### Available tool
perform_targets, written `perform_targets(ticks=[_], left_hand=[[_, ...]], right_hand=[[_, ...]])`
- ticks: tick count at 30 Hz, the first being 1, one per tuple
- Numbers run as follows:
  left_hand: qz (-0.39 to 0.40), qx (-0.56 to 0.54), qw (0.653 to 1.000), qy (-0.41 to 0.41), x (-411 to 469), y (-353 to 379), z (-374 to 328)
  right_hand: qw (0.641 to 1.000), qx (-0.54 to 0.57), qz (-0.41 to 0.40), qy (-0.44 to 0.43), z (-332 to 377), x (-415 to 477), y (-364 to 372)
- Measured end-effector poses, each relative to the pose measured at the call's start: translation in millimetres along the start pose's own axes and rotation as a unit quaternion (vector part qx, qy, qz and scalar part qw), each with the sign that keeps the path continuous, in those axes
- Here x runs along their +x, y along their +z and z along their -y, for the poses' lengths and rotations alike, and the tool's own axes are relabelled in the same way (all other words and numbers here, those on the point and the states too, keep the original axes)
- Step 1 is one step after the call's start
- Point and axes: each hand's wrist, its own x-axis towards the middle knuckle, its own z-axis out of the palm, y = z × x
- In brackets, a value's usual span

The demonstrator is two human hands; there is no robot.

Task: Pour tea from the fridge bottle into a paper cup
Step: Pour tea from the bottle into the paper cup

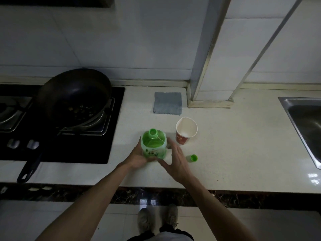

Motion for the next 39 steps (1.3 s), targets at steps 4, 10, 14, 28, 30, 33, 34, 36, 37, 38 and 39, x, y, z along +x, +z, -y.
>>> perform_targets(ticks=[4, 10, 14, 28, 30, 33, 34, 36, 37, 38, 39], left_hand=[[0.017, -0.071, 0.997, -0.015, 2, 2, -2], [0.013, -0.206, 0.975, -0.078, 6, 3, -4], [-0.006, -0.252, 0.962, -0.105, 0, 5, -12], [-0.054, -0.004, 0.997, 0.054, -33, -27, -49], [-0.043, -0.005, 0.997, 0.057, -34, -33, -60], [-0.032, 0.016, 0.998, 0.058, -30, -44, -72], [-0.031, 0.034, 0.997, 0.059, -29, -47, -76], [-0.038, 0.065, 0.996, 0.056, -24, -48, -83], [-0.044, 0.079, 0.995, 0.051, -23, -47, -87], [-0.051, 0.096, 0.993, 0.046, -22, -45, -92], [-0.056, 0.116, 0.991, 0.041, -21, -44, -97]], right_hand=[[0.997, 0.069, 0.005, 0.024, 19, 16, -3], [0.992, 0.100, 0.064, 0.036, 24, 31, -9], [0.989, 0.119, 0.067, 0.052, 25, 35, -13], [0.921, 0.384, 0.019, 0.065, 45, 48, -28], [0.903, 0.424, 0.009, 0.072, 51, 50, -32], [0.885, 0.459, -0.011, 0.079, 53, 52, -35], [0.880, 0.468, -0.015, 0.081, 54, 53, -36], [0.870, 0.485, -0.020, 0.084, 55, 55, -37], [0.865, 0.494, -0.024, 0.086, 55, 55, -37], [0.858, 0.504, -0.032, 0.091, 56, 56, -36], [0.852, 0.513, -0.040, 0.099, 56, 56, -34]])
